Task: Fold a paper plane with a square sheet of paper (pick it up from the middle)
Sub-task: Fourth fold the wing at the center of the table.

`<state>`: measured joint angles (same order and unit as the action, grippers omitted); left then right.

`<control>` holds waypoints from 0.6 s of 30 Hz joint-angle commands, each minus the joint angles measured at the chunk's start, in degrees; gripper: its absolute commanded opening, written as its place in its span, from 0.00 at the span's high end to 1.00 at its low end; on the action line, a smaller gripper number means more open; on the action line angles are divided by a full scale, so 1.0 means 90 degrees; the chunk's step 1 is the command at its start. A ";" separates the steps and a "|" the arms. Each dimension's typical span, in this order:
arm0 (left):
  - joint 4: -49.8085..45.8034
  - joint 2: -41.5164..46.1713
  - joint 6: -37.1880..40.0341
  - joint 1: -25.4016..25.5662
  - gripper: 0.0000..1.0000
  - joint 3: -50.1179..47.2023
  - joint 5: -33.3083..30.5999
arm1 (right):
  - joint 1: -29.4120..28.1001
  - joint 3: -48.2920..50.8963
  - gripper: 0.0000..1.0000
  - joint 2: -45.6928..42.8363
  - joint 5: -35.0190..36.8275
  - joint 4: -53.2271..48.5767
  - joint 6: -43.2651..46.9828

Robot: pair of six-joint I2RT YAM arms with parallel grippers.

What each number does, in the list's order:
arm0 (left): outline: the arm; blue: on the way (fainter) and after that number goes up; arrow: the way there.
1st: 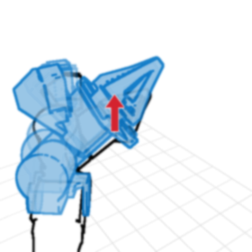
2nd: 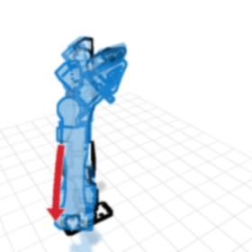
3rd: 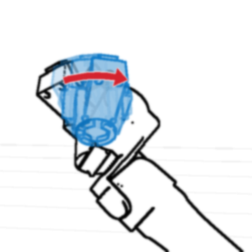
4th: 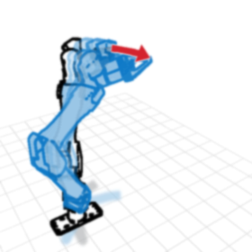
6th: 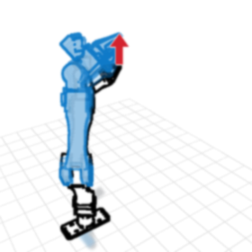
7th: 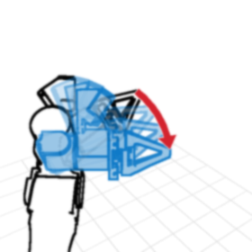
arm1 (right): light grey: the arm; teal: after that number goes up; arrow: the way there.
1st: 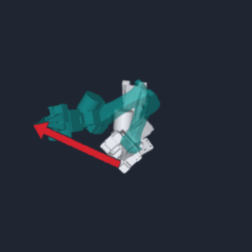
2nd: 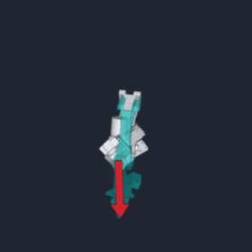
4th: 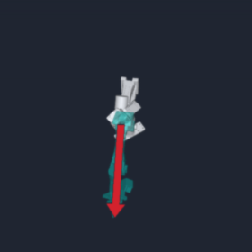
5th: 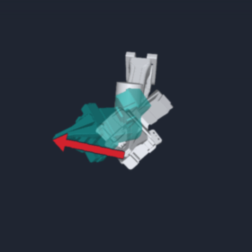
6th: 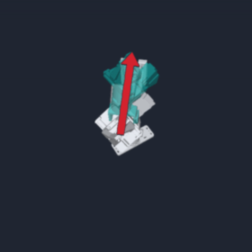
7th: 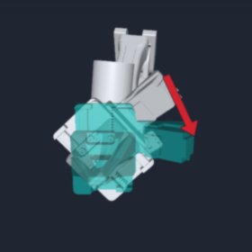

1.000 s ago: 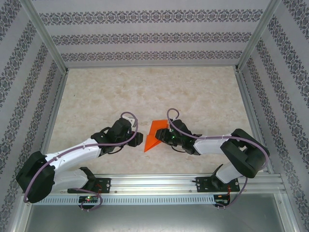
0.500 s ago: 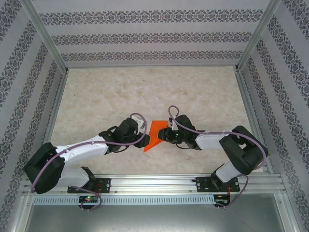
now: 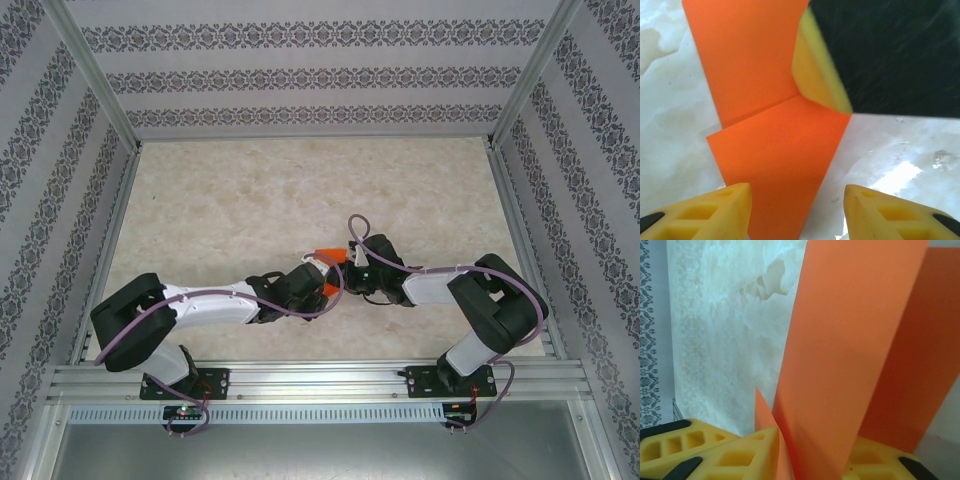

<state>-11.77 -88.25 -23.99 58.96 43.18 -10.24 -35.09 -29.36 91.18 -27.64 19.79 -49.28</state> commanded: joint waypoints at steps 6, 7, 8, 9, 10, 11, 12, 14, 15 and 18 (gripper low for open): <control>0.0004 -0.0192 0.0143 0.0136 0.49 0.0095 -0.0247 | 0.0076 -0.0292 0.69 0.0043 -0.0060 0.0151 -0.0179; 0.0026 -0.0229 0.0141 0.0152 0.49 0.0113 -0.0221 | 0.0082 -0.0282 0.68 0.0036 -0.0028 0.0150 -0.0208; 0.0066 -0.0252 0.0149 0.0186 0.50 0.0105 -0.0186 | 0.0090 -0.0273 0.68 0.0026 -0.0020 0.0162 -0.0246; 0.0113 -0.0271 0.0155 0.0220 0.49 0.0094 -0.0157 | 0.0105 -0.0272 0.68 0.0017 -0.0015 0.0171 -0.0275; 0.0137 -0.0281 0.0139 0.0244 0.49 0.0089 -0.0151 | 0.0111 -0.0272 0.68 0.0007 -0.0019 0.0172 -0.0295; 0.0120 -0.0291 0.0110 0.0277 0.49 0.0101 -0.0209 | 0.0110 -0.0284 0.68 -0.0008 -0.0029 0.0173 -0.0313; 0.0103 -0.0305 0.0090 0.0297 0.49 0.0103 -0.0281 | 0.0113 -0.0282 0.68 -0.0023 -0.0035 0.0164 -0.0324; 0.0143 -0.0318 0.0044 0.0304 0.50 0.0077 -0.0396 | 0.0110 -0.0274 0.68 -0.0056 -0.0015 0.0145 -0.0337; 0.0160 -0.0322 0.0019 0.0303 0.51 0.0078 -0.0451 | 0.0111 -0.0272 0.67 -0.0071 -0.0015 0.0136 -0.0345; 0.0121 -0.0356 0.0024 0.0314 0.54 0.0091 -0.0591 | 0.0110 -0.0272 0.67 -0.0087 -0.0005 0.0108 -0.0350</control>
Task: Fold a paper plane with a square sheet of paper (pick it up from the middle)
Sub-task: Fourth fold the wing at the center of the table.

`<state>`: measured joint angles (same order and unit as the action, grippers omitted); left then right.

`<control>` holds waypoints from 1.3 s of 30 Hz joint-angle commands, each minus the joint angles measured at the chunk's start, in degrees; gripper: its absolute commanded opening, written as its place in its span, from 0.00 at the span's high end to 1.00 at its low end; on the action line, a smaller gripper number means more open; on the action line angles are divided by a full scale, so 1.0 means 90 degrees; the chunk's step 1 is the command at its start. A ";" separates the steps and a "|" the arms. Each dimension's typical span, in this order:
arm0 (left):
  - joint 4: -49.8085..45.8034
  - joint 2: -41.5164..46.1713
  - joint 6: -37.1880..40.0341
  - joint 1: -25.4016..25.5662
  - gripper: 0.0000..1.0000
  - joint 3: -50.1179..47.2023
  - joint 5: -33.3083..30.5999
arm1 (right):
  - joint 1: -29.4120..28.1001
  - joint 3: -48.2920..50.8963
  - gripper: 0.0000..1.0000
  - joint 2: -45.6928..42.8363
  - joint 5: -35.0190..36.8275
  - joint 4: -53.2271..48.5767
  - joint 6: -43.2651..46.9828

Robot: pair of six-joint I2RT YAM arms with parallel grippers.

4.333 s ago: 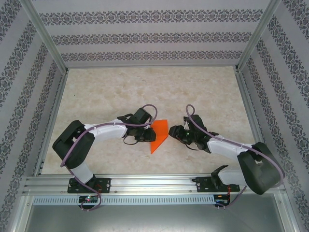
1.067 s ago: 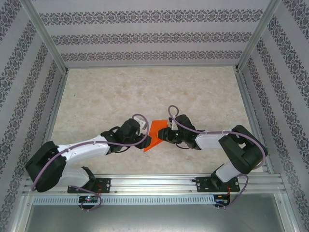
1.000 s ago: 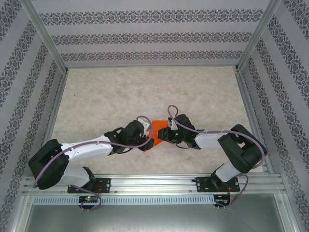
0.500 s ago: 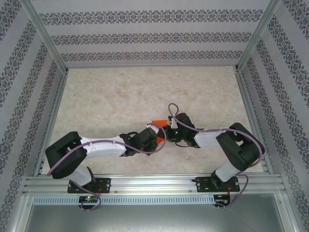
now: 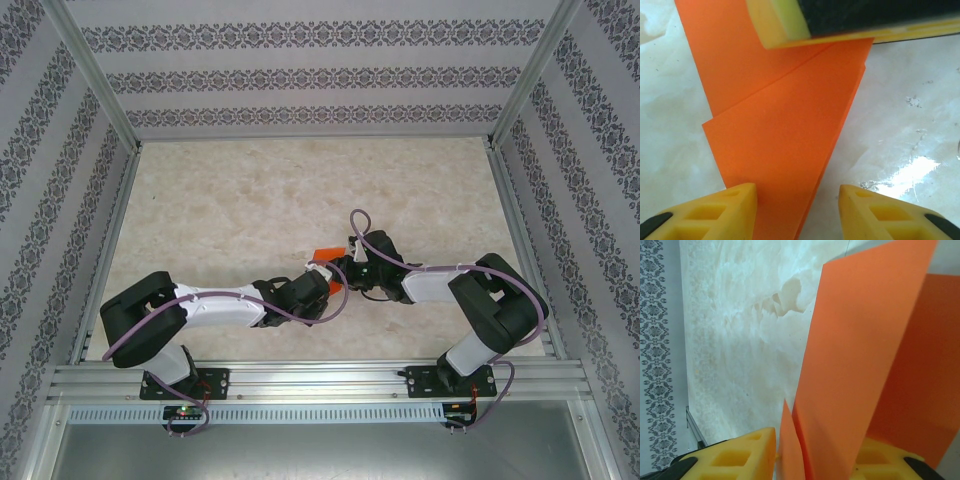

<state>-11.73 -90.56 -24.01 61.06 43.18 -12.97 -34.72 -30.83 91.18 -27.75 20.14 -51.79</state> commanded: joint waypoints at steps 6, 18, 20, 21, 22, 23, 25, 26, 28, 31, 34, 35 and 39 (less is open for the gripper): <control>0.0050 -0.0115 0.0056 0.0129 0.62 0.0089 -0.0373 | 0.0073 -0.0129 0.67 -0.0065 0.0021 0.0041 -0.0076; 0.0098 -0.0191 -0.0083 0.0237 0.62 0.0021 -0.0626 | 0.0069 -0.0246 0.69 -0.0091 -0.0037 -0.0046 -0.0094; 0.0111 -0.0218 -0.0073 0.0257 0.62 0.0016 -0.0639 | 0.0073 -0.0268 0.72 -0.0101 -0.0051 -0.0059 -0.0097; 0.0100 -0.0235 -0.0095 0.0264 0.62 0.0030 -0.0687 | 0.0069 -0.0266 0.75 -0.0111 -0.0049 -0.0052 -0.0113; 0.0093 -0.0249 -0.0088 0.0276 0.61 0.0027 -0.0723 | 0.0069 -0.0256 0.77 -0.0110 -0.0052 -0.0025 -0.0125; 0.0083 -0.0267 -0.0088 0.0286 0.61 0.0041 -0.0773 | 0.0069 -0.0247 0.78 -0.0109 -0.0056 -0.0009 -0.0155; 0.0082 -0.0296 -0.0095 0.0314 0.61 0.0044 -0.0822 | 0.0069 -0.0265 0.81 -0.0095 -0.0061 -0.0043 -0.0156; 0.0074 -0.0306 -0.0101 0.0318 0.61 0.0044 -0.0856 | 0.0069 -0.0276 0.81 -0.0078 -0.0074 -0.0051 -0.0167; 0.0080 -0.0337 -0.0106 0.0343 0.62 0.0050 -0.0905 | 0.0075 -0.0249 0.81 -0.0072 -0.0071 0.0017 -0.0218; 0.0069 -0.0347 -0.0134 0.0383 0.65 0.0050 -0.1025 | 0.0073 -0.0266 0.79 -0.0053 -0.0024 -0.0031 -0.0221; 0.0094 -0.0319 -0.0149 0.0413 0.69 0.0041 -0.1059 | 0.0071 -0.0266 0.78 -0.0014 -0.0018 -0.0036 -0.0229; 0.0084 -0.0318 -0.0170 0.0423 0.70 0.0044 -0.1086 | 0.0071 -0.0266 0.78 -0.0004 -0.0008 -0.0039 -0.0218; 0.0094 -0.0290 -0.0208 0.0452 0.71 0.0019 -0.1134 | 0.0070 -0.0239 0.76 0.0006 0.0032 -0.0089 -0.0200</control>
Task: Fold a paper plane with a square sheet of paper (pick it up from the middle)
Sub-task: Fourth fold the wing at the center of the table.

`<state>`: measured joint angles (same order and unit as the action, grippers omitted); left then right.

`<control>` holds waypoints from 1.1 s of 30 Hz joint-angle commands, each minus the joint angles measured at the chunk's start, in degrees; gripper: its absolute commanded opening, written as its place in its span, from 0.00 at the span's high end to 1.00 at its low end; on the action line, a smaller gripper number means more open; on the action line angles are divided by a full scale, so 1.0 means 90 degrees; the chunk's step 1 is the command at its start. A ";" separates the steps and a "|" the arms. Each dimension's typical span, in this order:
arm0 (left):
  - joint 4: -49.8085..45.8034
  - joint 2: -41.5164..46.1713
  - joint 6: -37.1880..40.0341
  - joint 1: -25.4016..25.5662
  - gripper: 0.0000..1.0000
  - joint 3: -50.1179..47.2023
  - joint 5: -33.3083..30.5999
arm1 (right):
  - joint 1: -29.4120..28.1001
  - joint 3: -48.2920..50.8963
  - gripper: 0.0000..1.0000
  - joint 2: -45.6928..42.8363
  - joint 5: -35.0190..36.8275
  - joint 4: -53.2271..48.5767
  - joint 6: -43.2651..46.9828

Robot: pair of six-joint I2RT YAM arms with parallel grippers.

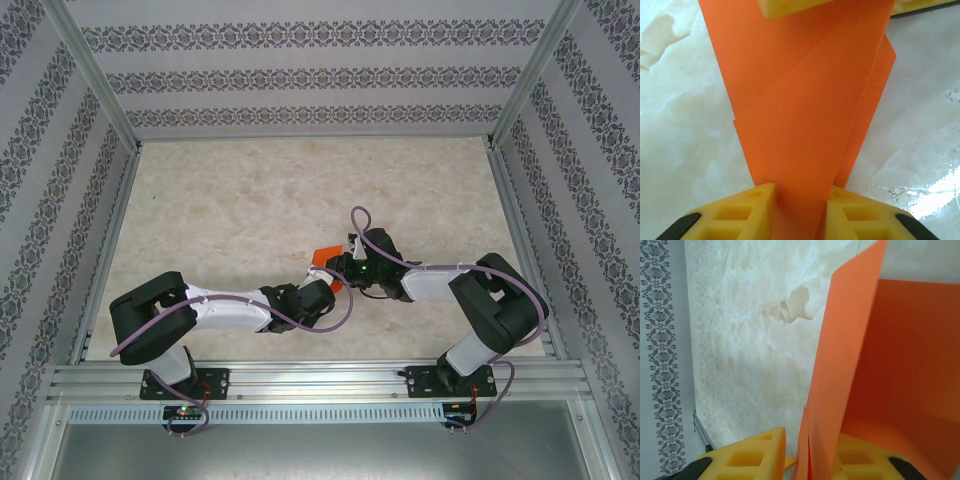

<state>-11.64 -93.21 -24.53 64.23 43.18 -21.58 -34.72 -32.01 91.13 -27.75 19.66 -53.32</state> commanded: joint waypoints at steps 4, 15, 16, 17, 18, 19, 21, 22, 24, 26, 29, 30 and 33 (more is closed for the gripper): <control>0.0102 0.0063 -0.0194 0.0107 0.79 -0.0034 -0.0248 | 0.0071 -0.0096 0.73 0.0006 0.0056 -0.0075 -0.0007; 0.0301 0.0168 -0.0138 0.0091 0.93 -0.0216 -0.0079 | 0.0088 -0.0132 0.66 -0.0331 0.0151 -0.0537 0.0207; 0.0374 0.0185 -0.0117 0.0073 0.93 -0.0247 0.0026 | 0.0107 -0.0125 0.64 -0.0443 0.0202 -0.0679 0.0270; 0.0448 0.0207 -0.0116 0.0056 0.94 -0.0281 0.0119 | 0.0111 -0.0116 0.61 -0.0542 0.0269 -0.0824 0.0321; 0.0546 0.0239 -0.0116 0.0028 0.94 -0.0339 0.0254 | 0.0130 -0.0089 0.59 -0.0683 0.0334 -0.0980 0.0380; 0.0644 0.0267 -0.0126 -0.0004 0.94 -0.0395 0.0385 | 0.0142 -0.0062 0.57 -0.0821 0.0391 -0.1115 0.0445; 0.0803 0.0314 -0.0179 -0.0072 0.94 -0.0497 0.0612 | 0.0176 -0.0038 0.53 -0.1107 0.0505 -0.1453 0.0582; 0.0884 0.0341 -0.0198 -0.0119 0.94 -0.0545 0.0758 | 0.0204 -0.0028 0.51 -0.1281 0.0573 -0.1647 0.0651; 0.1033 0.0395 -0.0282 -0.0201 0.94 -0.0658 0.0978 | 0.0239 -0.0001 0.48 -0.1614 0.0751 -0.2020 0.0787; 0.1226 0.0476 -0.0400 -0.0292 0.94 -0.0826 0.1212 | 0.0288 0.0029 0.46 -0.1972 0.0900 -0.2356 0.0906; 0.1514 0.0615 -0.0594 -0.0429 0.94 -0.1072 0.1588 | 0.0369 0.0131 0.42 -0.2504 0.1141 -0.2747 0.0974; 0.1565 0.0670 -0.0663 -0.0489 0.94 -0.1132 0.1663 | 0.0390 0.0187 0.41 -0.2660 0.1169 -0.2788 0.0973; 0.1921 0.0804 -0.0817 -0.0696 0.93 -0.1394 0.2075 | 0.0401 0.0344 0.42 -0.2930 0.1026 -0.2669 0.0951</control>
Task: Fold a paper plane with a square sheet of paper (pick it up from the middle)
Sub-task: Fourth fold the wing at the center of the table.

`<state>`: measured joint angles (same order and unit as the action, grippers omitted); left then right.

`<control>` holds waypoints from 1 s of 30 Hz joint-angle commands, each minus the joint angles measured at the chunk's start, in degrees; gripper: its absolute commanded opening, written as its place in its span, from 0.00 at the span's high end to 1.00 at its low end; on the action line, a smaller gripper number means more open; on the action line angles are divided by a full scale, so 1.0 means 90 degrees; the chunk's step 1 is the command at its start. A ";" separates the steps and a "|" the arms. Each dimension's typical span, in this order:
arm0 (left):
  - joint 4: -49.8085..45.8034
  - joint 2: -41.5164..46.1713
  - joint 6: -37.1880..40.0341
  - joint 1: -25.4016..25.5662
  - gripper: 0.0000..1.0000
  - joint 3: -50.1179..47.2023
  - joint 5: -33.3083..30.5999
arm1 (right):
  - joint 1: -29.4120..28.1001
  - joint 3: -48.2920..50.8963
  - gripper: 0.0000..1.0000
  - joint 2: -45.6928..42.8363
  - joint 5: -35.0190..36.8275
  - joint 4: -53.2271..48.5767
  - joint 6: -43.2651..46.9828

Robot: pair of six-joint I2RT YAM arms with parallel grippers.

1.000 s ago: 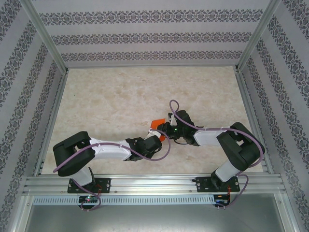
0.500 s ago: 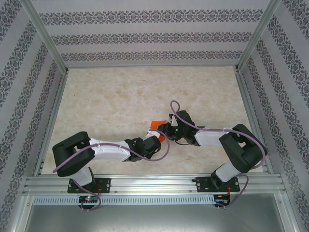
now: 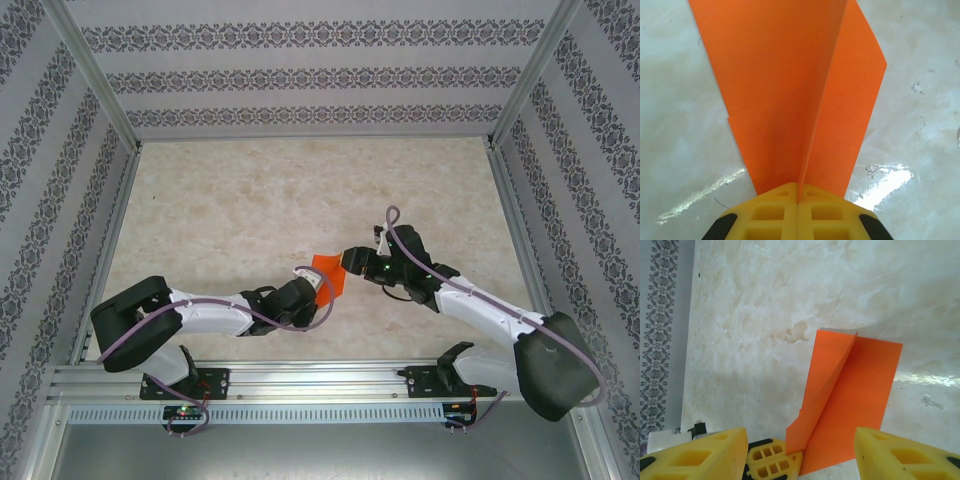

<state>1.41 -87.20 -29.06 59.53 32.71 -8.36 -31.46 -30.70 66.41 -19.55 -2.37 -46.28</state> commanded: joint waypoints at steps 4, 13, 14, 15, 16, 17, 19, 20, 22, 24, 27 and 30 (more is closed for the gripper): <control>0.0682 0.0158 -0.0415 -0.0452 0.93 -0.0385 0.1154 | -0.0014 0.0261 0.52 -0.0008 -0.0303 0.0155 0.0121; 0.1267 0.0231 -0.0873 -0.0852 0.93 -0.0919 0.1677 | -0.0859 -0.0269 0.74 0.1307 -0.0526 0.0947 0.0077; 0.1278 0.0223 -0.0889 -0.0867 0.93 -0.0939 0.1700 | -0.0937 -0.0334 0.77 0.1492 -0.0608 0.1082 0.0042; 0.1261 0.0216 -0.0877 -0.0872 0.93 -0.0941 0.1729 | -0.1000 -0.0407 0.79 0.1707 -0.0666 0.1263 -0.0017; 0.1241 0.0206 -0.0878 -0.0881 0.93 -0.0930 0.1739 | -0.1066 -0.0462 0.80 0.1900 -0.0704 0.1425 -0.0074; 0.1247 0.0197 -0.0879 -0.0891 0.93 -0.0949 0.1766 | -0.1108 -0.0514 0.80 0.2067 -0.0748 0.1568 -0.0116; 0.1260 0.0187 -0.0901 -0.0911 0.93 -0.0960 0.1803 | -0.1164 -0.0641 0.82 0.2384 -0.0884 0.1840 -0.0193; 0.1250 0.0171 -0.0911 -0.0918 0.93 -0.0961 0.1824 | -0.1187 -0.0702 0.83 0.2523 -0.0888 0.1902 -0.0213; 0.1243 0.0148 -0.0930 -0.0950 0.92 -0.0959 0.1903 | -0.1195 -0.0756 0.83 0.2720 -0.0828 0.2013 -0.0268; 0.1248 0.0126 -0.0941 -0.0969 0.92 -0.0968 0.1983 | -0.1172 -0.0839 0.83 0.2869 -0.0775 0.2026 -0.0295; 0.1185 0.0060 -0.0941 -0.1010 0.91 -0.0926 0.2080 | -0.1144 -0.1031 0.83 0.3102 -0.0578 0.1751 -0.0221; 0.1040 0.0093 -0.0945 -0.1038 0.87 -0.0904 0.2077 | -0.1086 -0.1043 0.84 0.3267 -0.0446 0.1732 -0.0286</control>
<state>13.74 -85.41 -36.77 50.98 25.28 8.84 -41.85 -38.89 94.50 -25.36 12.21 -48.31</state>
